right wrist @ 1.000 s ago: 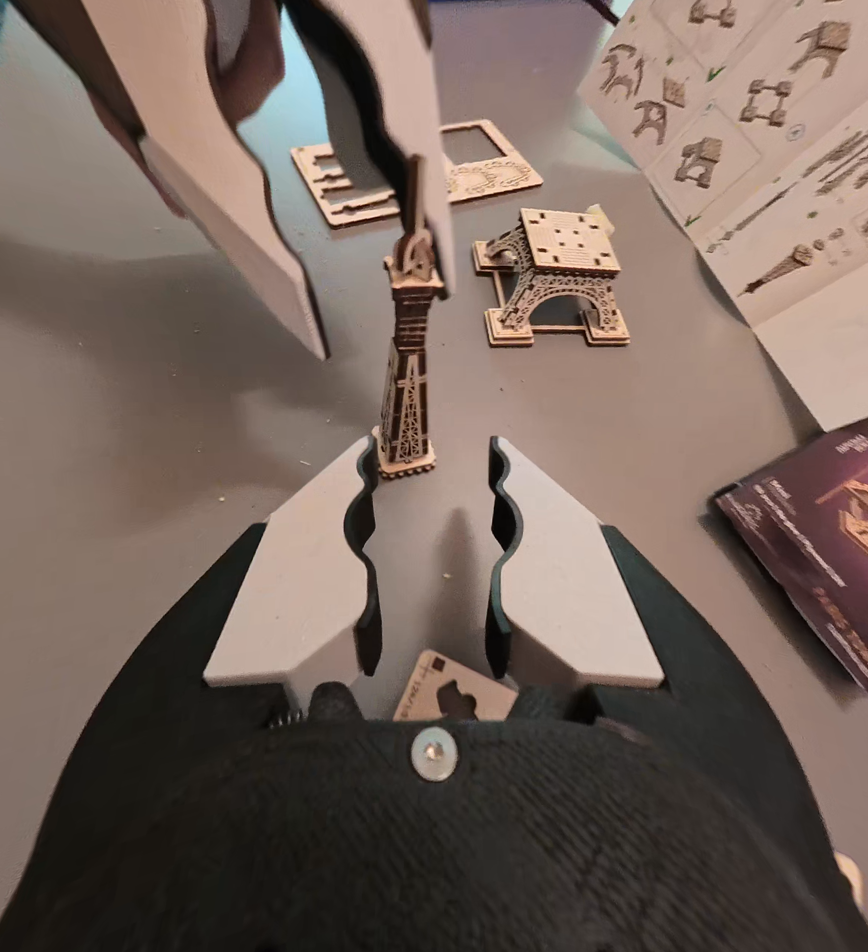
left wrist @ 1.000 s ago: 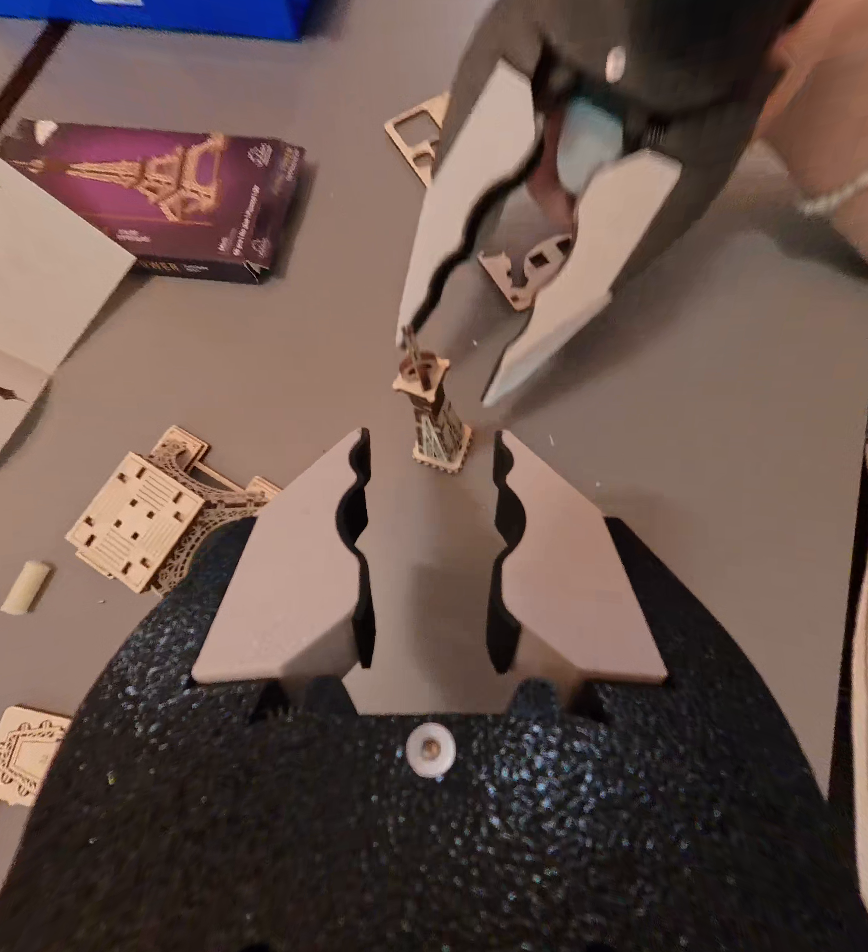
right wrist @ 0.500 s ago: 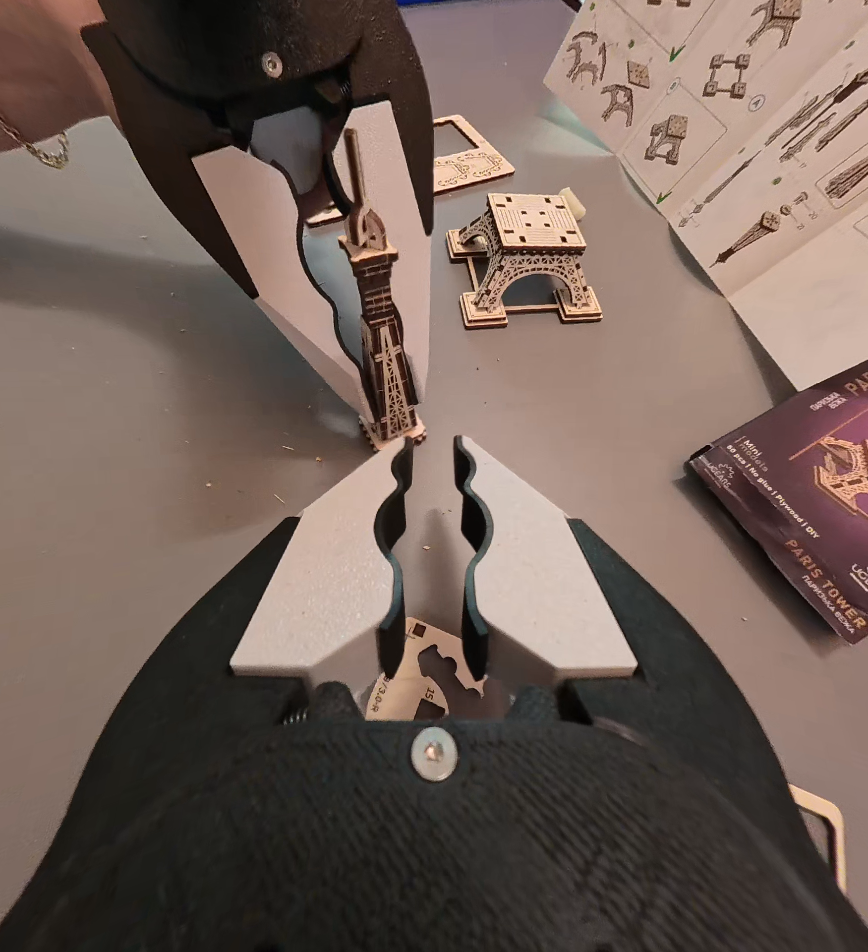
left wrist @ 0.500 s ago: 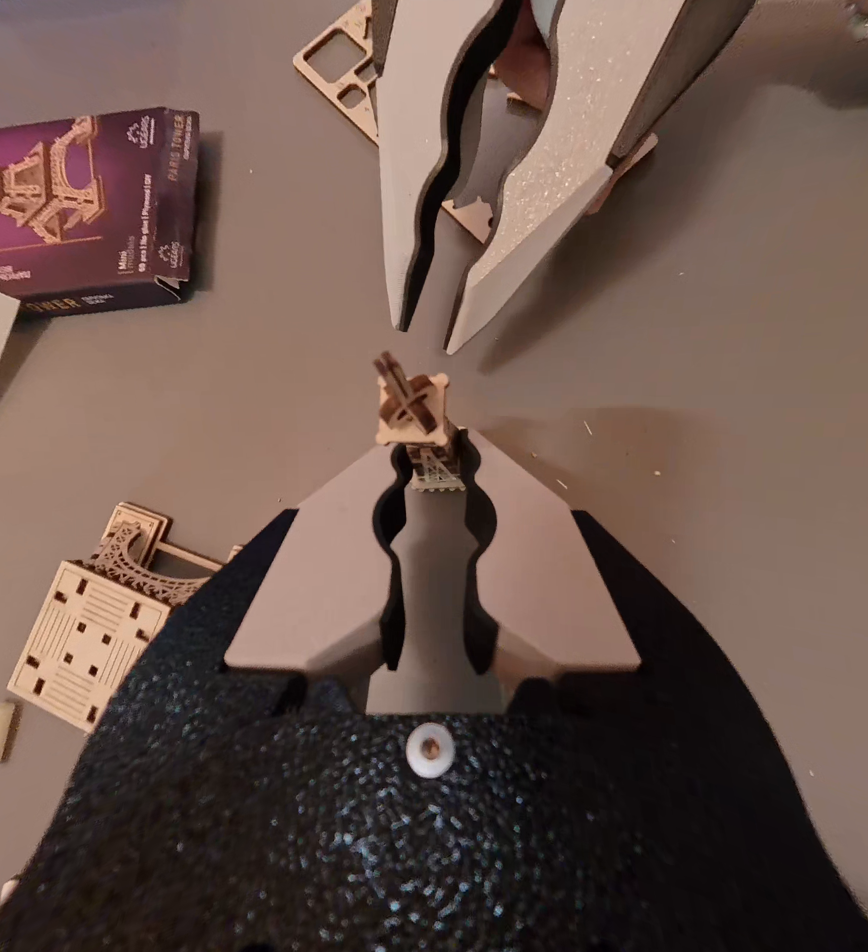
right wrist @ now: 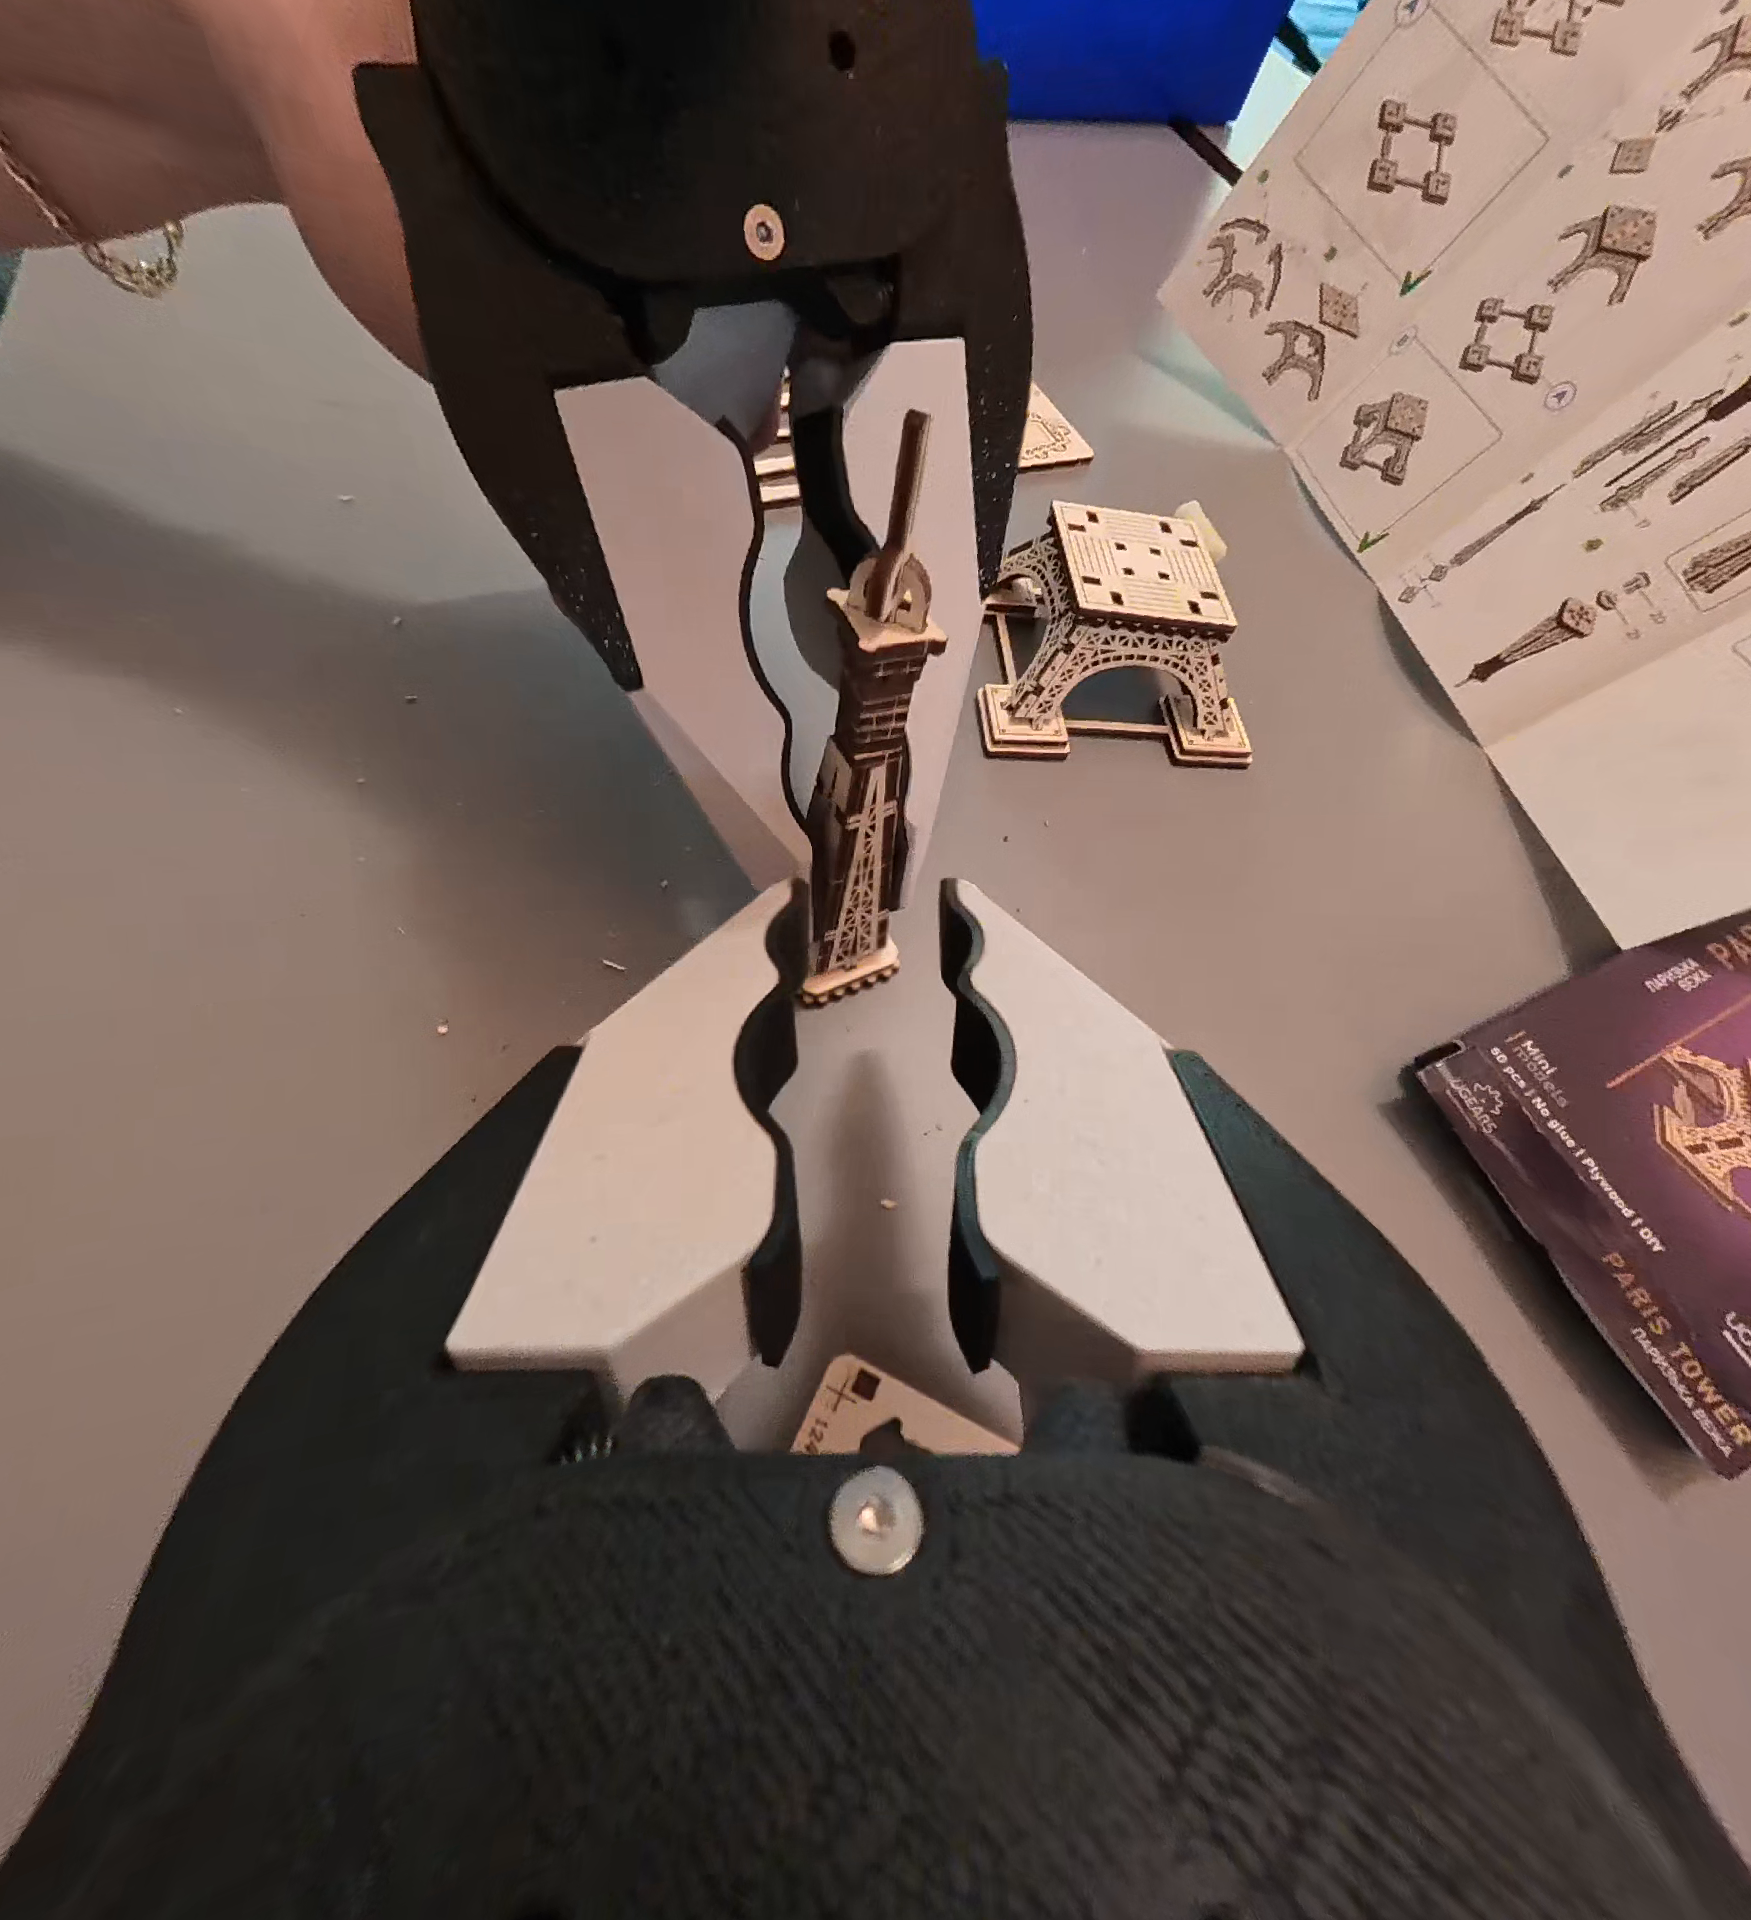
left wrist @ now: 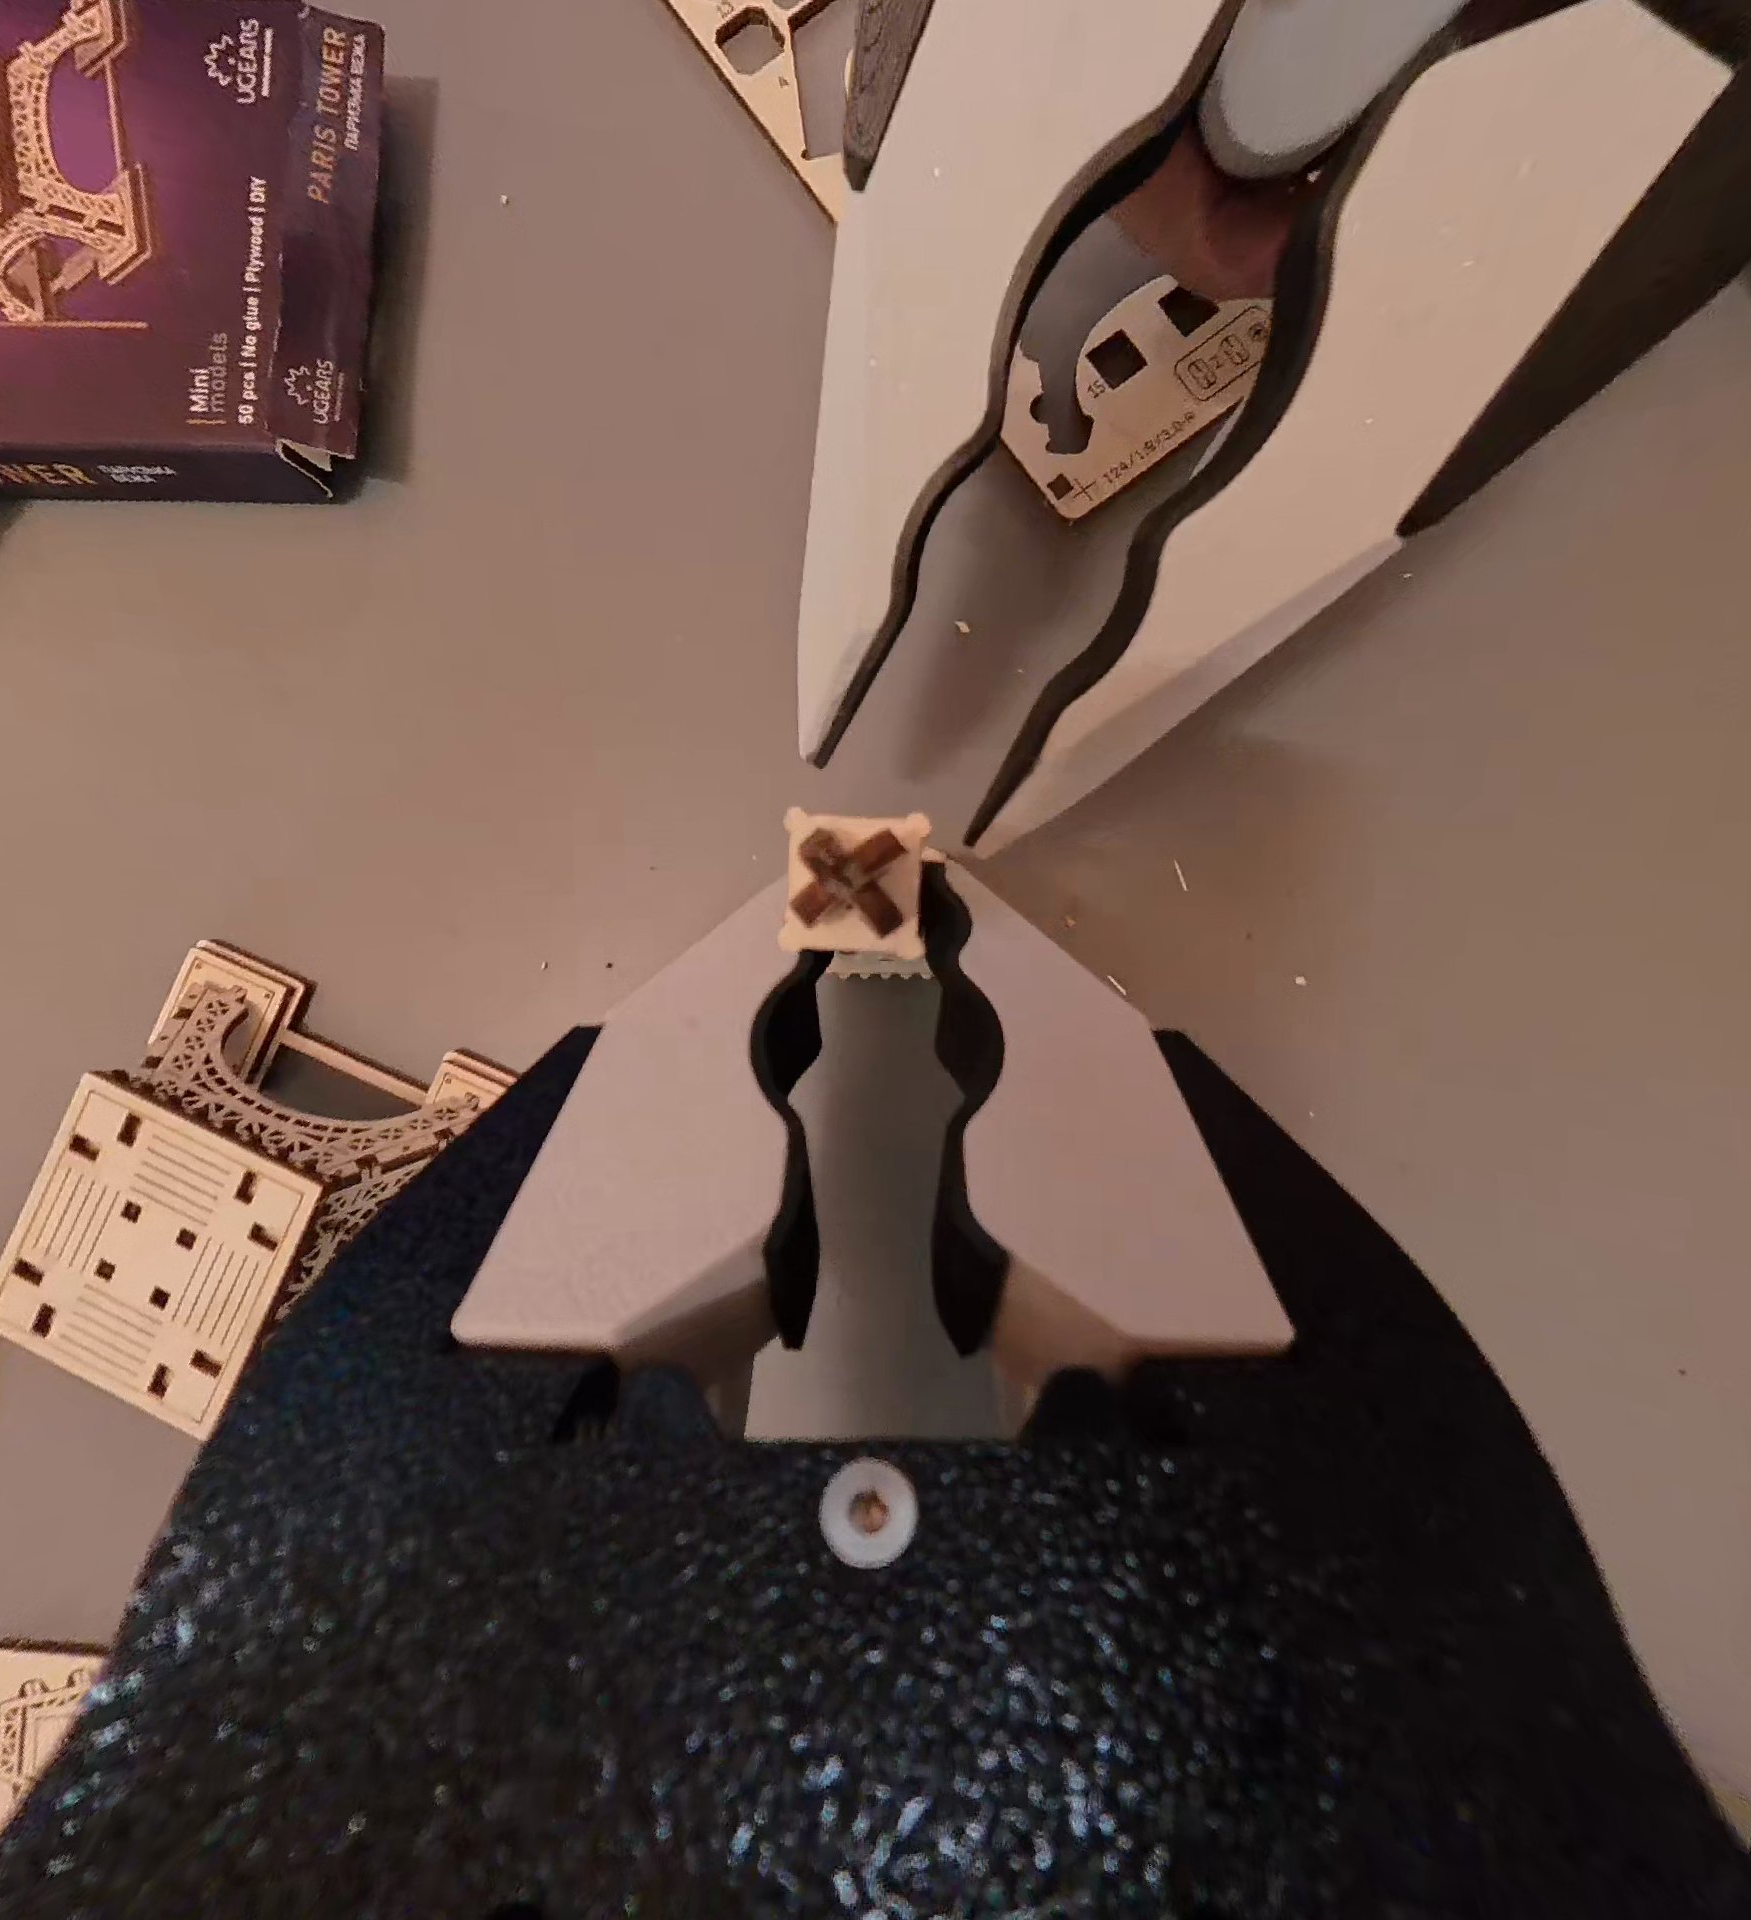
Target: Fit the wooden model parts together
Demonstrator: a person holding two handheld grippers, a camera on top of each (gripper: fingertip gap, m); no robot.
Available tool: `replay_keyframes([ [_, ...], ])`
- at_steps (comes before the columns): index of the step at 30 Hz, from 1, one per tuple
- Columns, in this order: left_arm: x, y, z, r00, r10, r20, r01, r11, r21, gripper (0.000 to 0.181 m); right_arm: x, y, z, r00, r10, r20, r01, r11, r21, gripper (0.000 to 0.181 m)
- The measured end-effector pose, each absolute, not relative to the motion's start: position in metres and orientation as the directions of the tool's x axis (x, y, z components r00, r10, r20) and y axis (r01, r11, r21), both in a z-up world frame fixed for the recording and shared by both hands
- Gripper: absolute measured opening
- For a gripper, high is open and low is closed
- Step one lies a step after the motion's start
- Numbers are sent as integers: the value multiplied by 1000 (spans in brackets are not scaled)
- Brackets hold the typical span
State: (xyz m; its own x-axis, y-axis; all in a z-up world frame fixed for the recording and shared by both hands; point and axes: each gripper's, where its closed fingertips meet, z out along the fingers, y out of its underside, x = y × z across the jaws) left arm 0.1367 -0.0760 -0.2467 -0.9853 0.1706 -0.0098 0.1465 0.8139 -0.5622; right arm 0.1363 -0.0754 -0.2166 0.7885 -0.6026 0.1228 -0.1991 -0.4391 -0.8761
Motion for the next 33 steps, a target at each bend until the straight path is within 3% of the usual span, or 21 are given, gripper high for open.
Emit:
replay_keyframes([
  [4, 135, -77, -246, -982, 190, -20, 164, 785, -597, 15, 137, -77, -219, 783, -611, 115, -214, -438, -873, 23],
  [8, 133, -75, -244, -980, 189, -62, 185, 747, -638, 40, 136, -84, -228, 775, -618, 131, -240, -480, -844, 26],
  [10, 134, -72, -240, -986, 159, -59, 159, 747, -646, 44, 137, -83, -228, 774, -620, 128, -239, -474, -848, 26],
  [15, 140, -62, -244, -989, 125, -74, 144, 781, -608, 28, 140, -76, -222, 791, -591, 159, -187, -480, -857, 28],
  [20, 138, -64, -247, -986, 150, -69, 161, 780, -605, 27, 144, -73, -225, 828, -535, 168, -169, -524, -835, 34],
  [24, 137, -67, -251, -984, 161, -71, 170, 768, -618, 18, 146, -62, -223, 863, -481, 154, -129, -506, -853, 25],
  [33, 134, -31, -247, -974, 206, -97, 222, 769, -599, 16, 135, -23, -213, 918, -360, 164, -31, -480, -877, 13],
])
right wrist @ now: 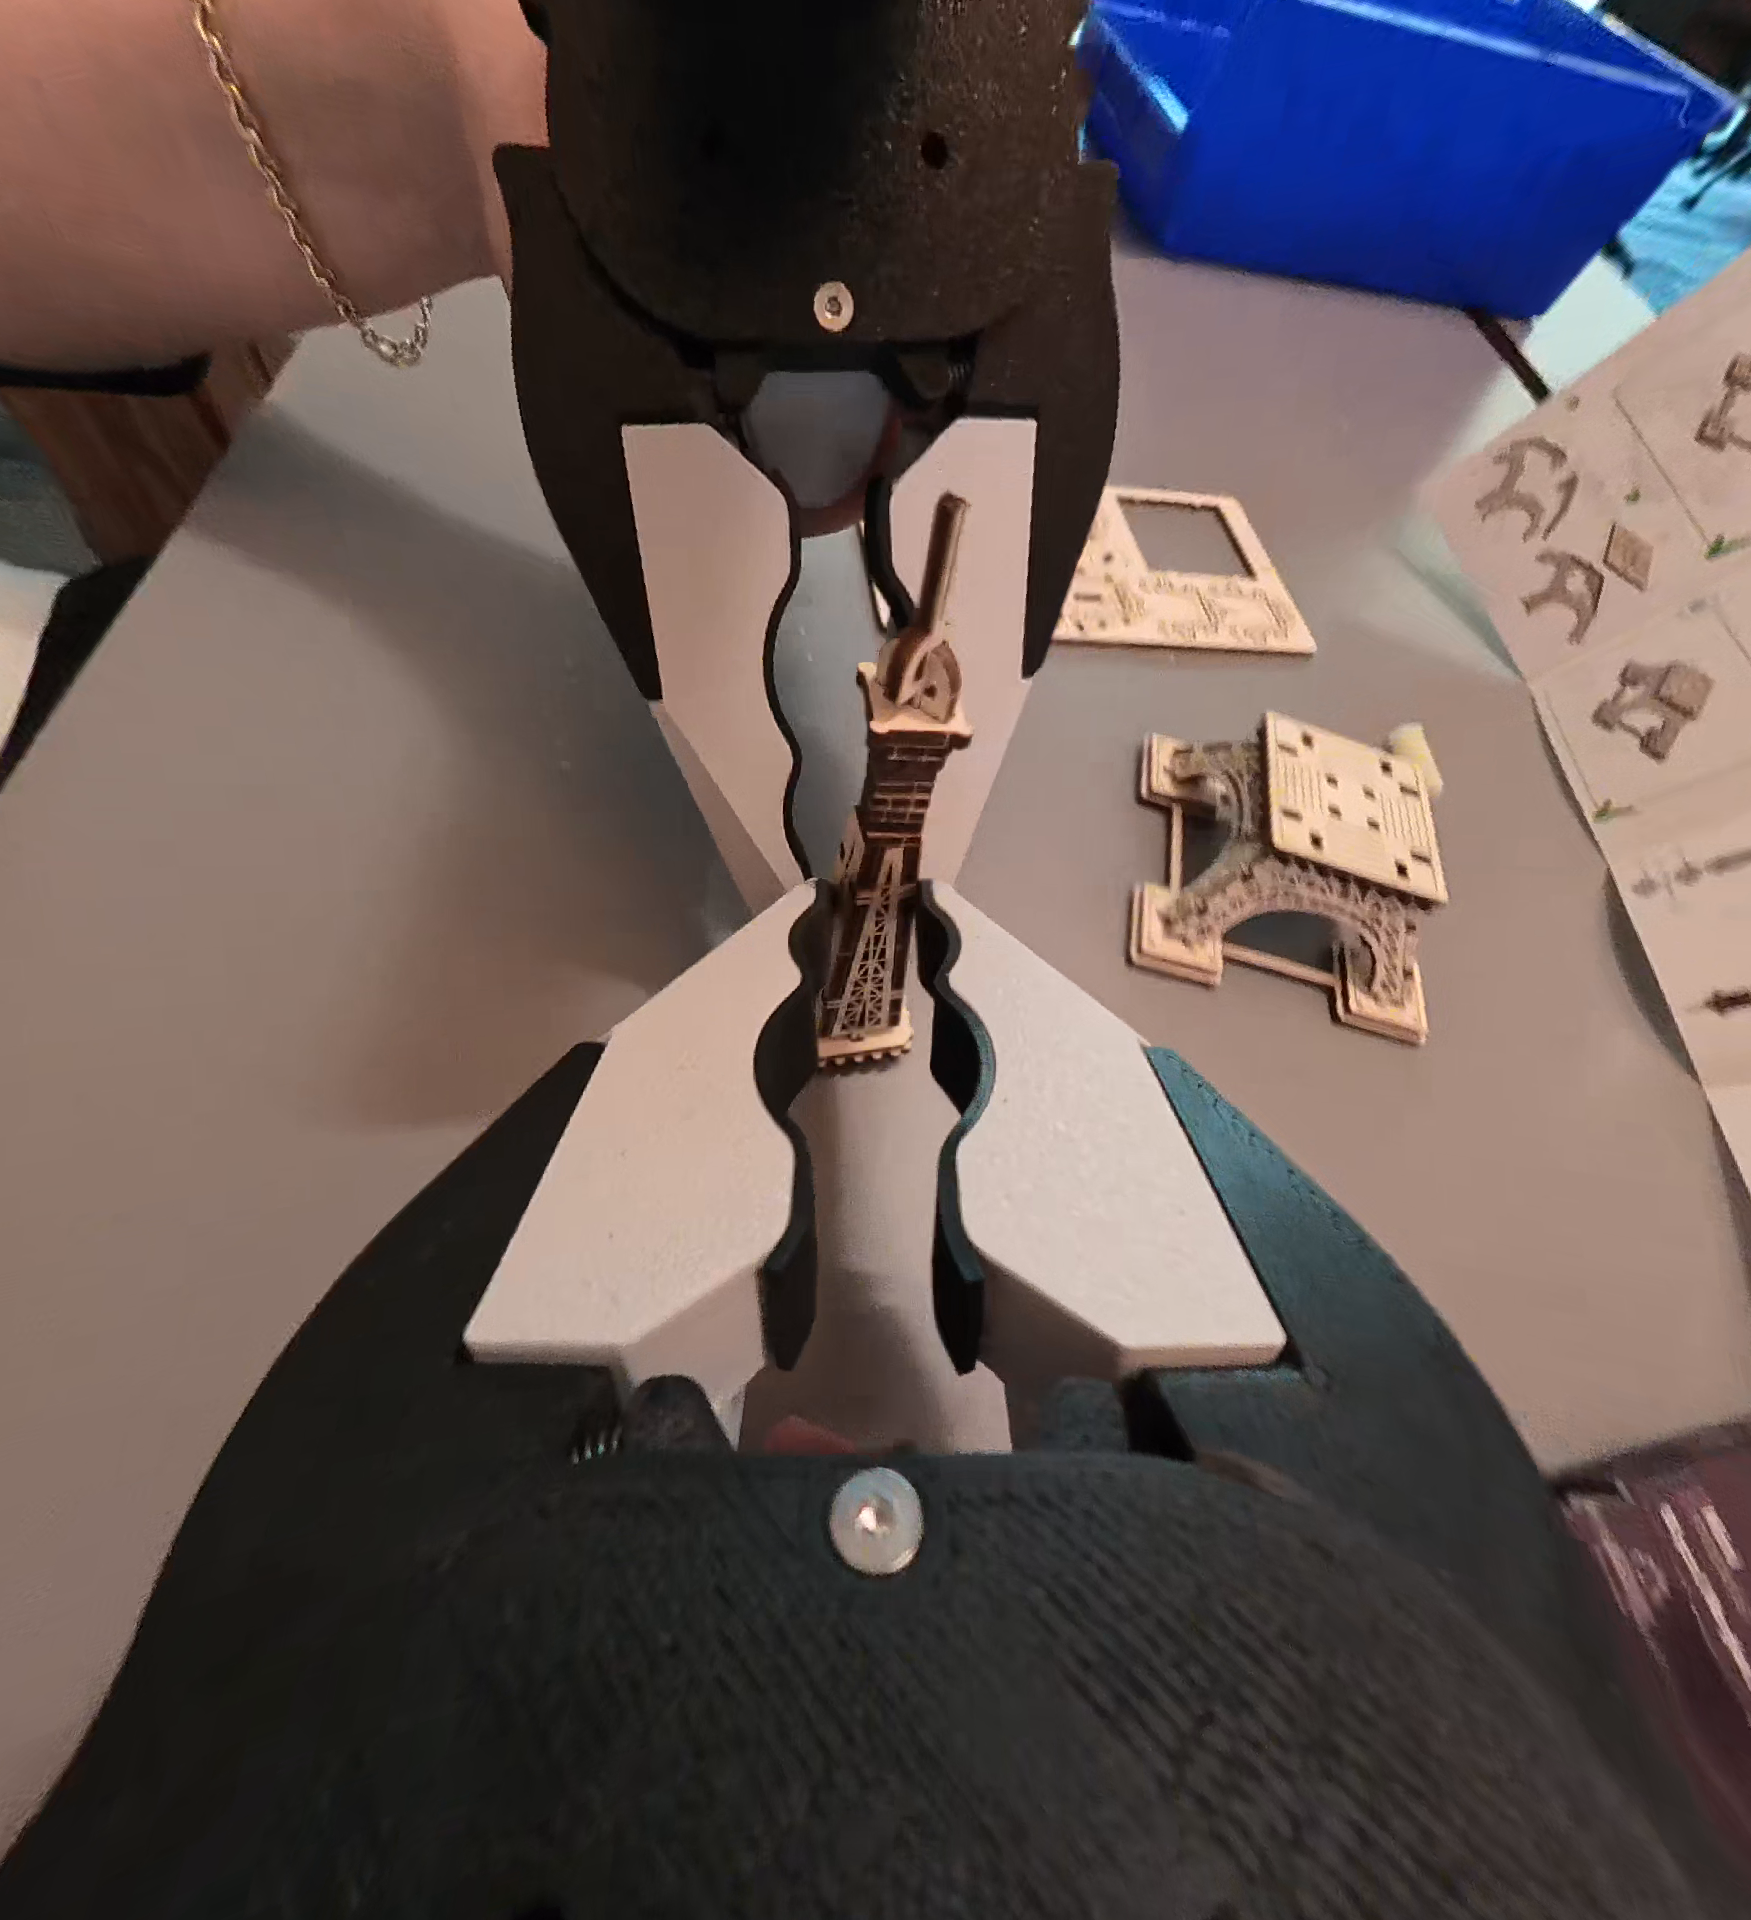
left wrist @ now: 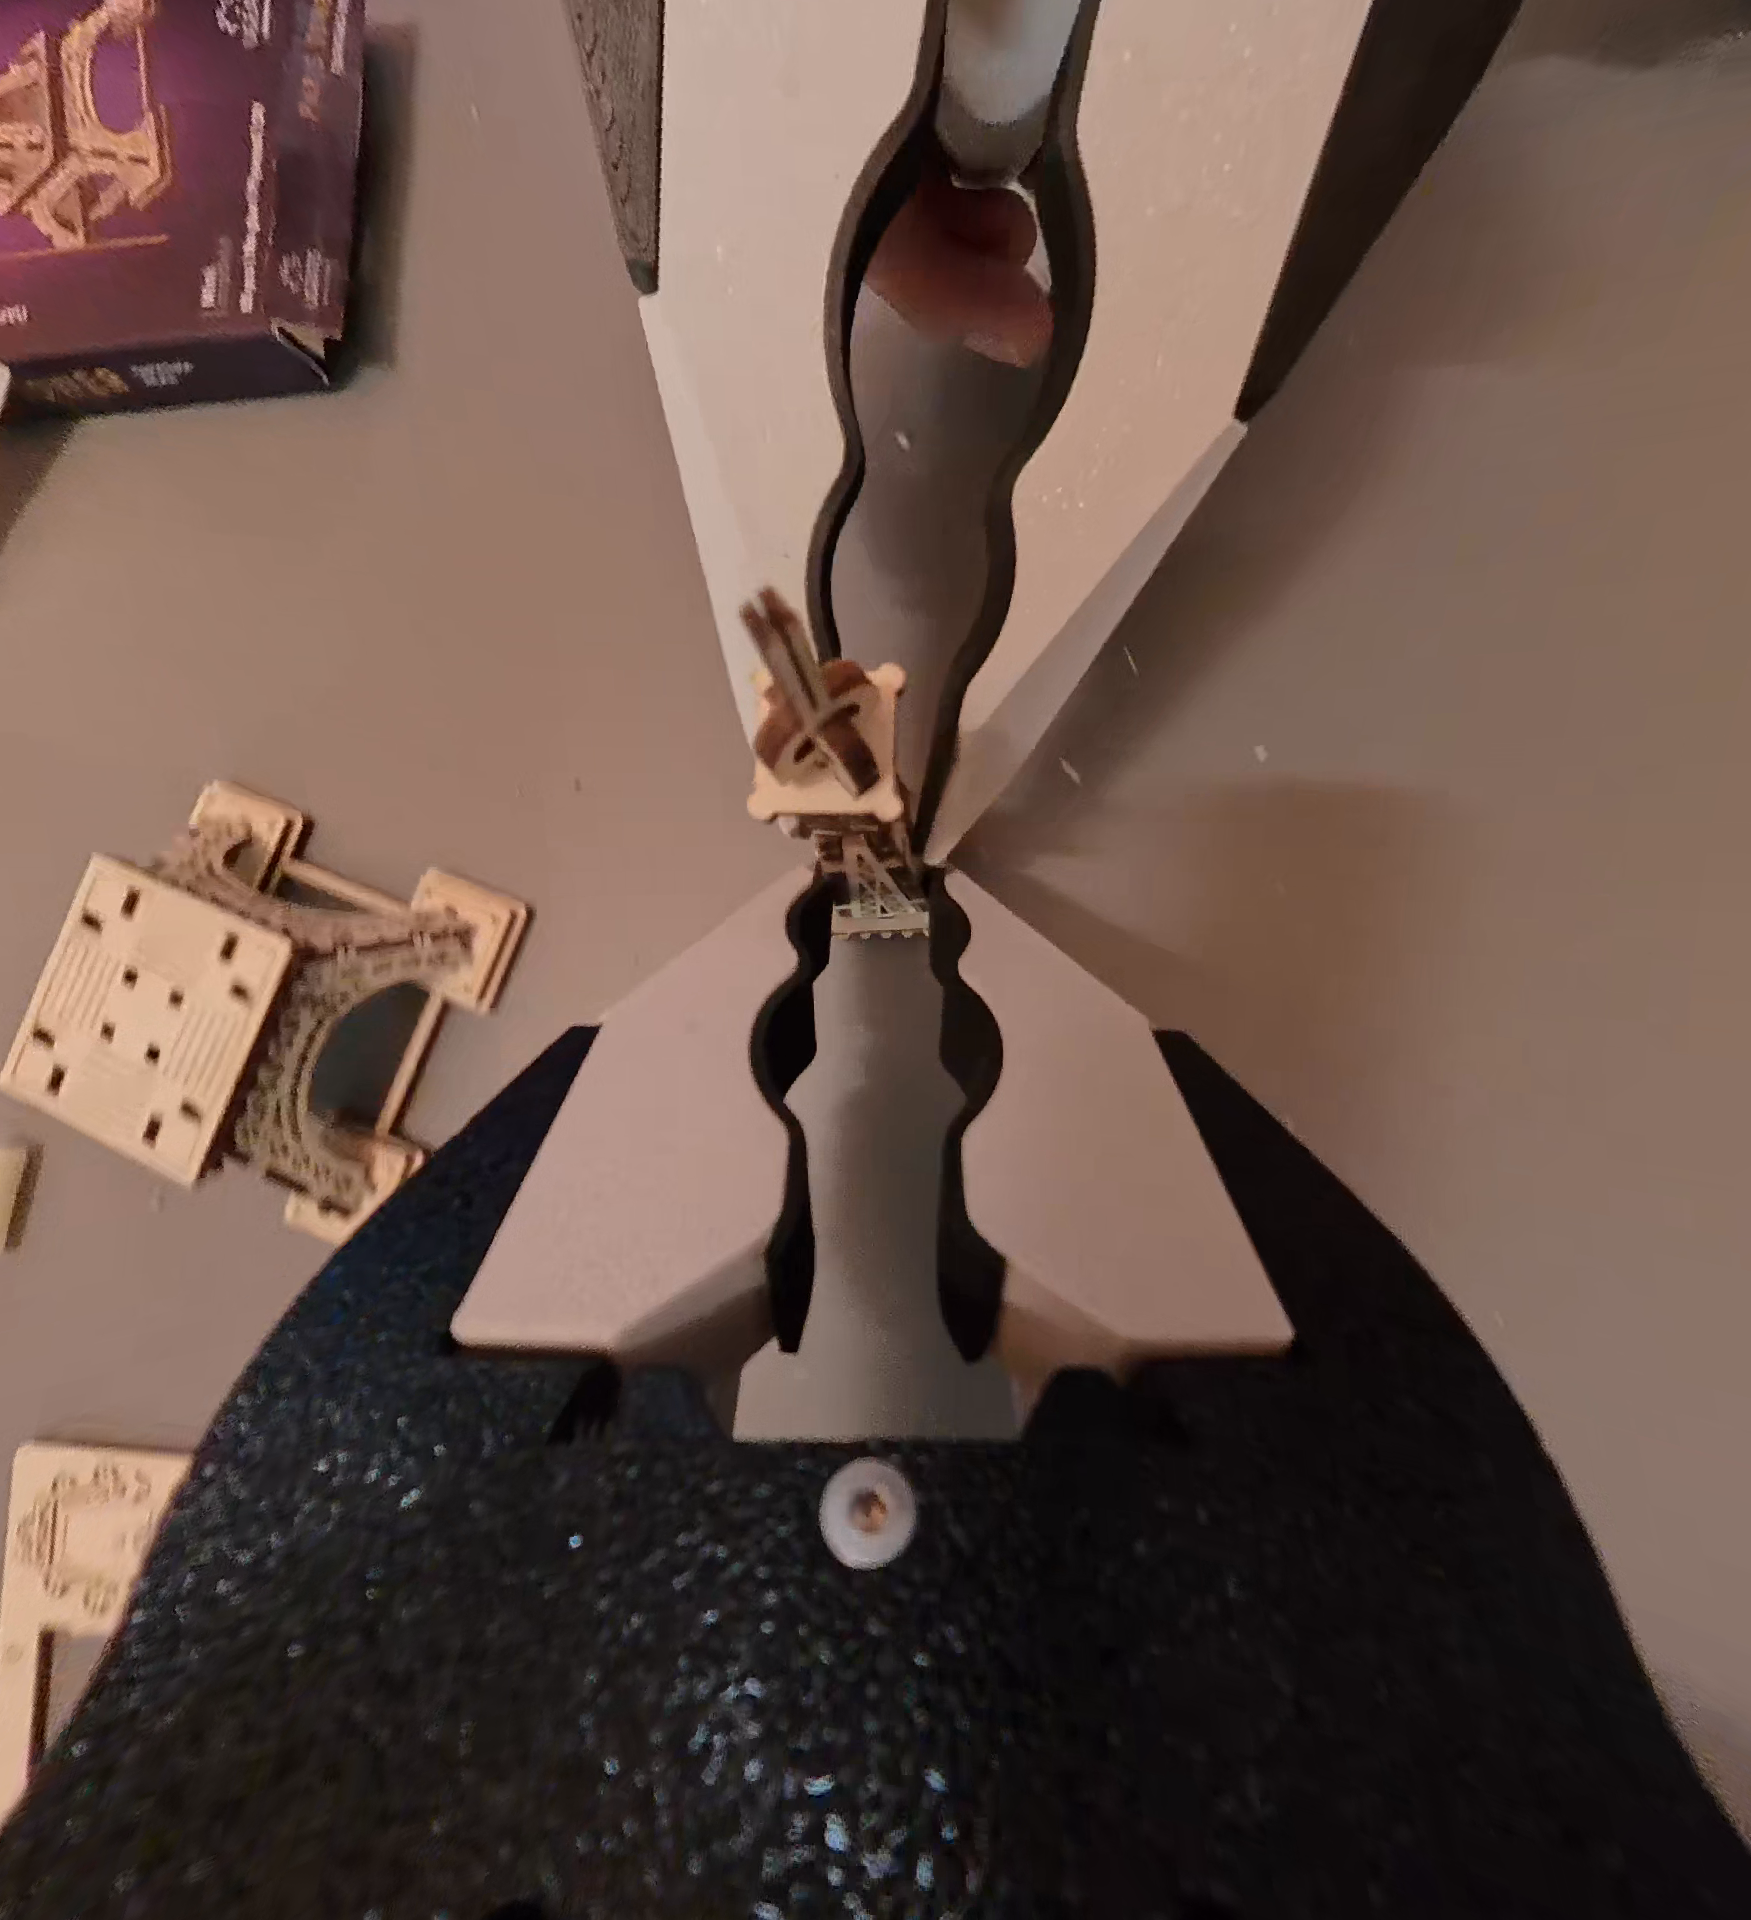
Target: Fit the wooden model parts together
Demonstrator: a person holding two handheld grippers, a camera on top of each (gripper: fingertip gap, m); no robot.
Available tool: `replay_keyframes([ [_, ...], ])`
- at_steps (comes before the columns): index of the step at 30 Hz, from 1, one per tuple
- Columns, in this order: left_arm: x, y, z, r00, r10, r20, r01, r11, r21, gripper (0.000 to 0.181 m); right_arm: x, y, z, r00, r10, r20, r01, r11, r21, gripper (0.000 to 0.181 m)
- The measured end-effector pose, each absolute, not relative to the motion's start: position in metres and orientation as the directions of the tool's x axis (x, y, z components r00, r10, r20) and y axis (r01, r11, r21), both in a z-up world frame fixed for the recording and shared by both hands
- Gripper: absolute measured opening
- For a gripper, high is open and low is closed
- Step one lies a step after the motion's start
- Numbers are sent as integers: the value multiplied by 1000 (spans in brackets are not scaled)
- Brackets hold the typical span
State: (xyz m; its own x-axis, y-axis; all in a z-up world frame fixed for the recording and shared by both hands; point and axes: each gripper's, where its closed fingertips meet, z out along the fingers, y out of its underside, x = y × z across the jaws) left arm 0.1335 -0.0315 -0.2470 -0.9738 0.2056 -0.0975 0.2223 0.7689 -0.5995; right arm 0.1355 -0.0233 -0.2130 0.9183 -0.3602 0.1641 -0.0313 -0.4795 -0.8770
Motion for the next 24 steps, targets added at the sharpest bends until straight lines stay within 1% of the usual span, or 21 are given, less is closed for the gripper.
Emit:
replay_keyframes([
  [2, 130, -11, -244, -973, 217, -82, 222, 772, -595, 16, 132, -2, -209, 918, -357, 172, -9, -453, -891, 13],
  [5, 125, 18, -242, -977, 205, -60, 199, 777, -597, 16, 128, 29, -206, 930, -340, 136, -12, -400, -916, 12],
  [10, 123, 56, -250, -986, 150, -69, 163, 811, -562, 16, 124, 64, -215, 959, -273, 82, -40, -413, -910, 12],
  [12, 123, 60, -250, -991, 123, -57, 133, 798, -588, 17, 125, 71, -215, 959, -273, 79, -43, -413, -910, 12],
  [16, 123, 60, -242, -996, 88, -24, 81, 732, -677, 22, 127, 75, -215, 959, -274, 68, -52, -409, -911, 12],
  [18, 124, 60, -240, -995, 96, -17, 81, 723, -686, 23, 127, 75, -216, 958, -276, 77, -46, -412, -910, 12],
  [21, 123, 60, -241, -992, 127, -29, 114, 737, -667, 17, 127, 73, -216, 958, -278, 68, -55, -412, -910, 12],
  [24, 124, 56, -242, -988, 141, -62, 148, 763, -629, 16, 126, 68, -217, 961, -271, 53, -67, -414, -908, 12],
])
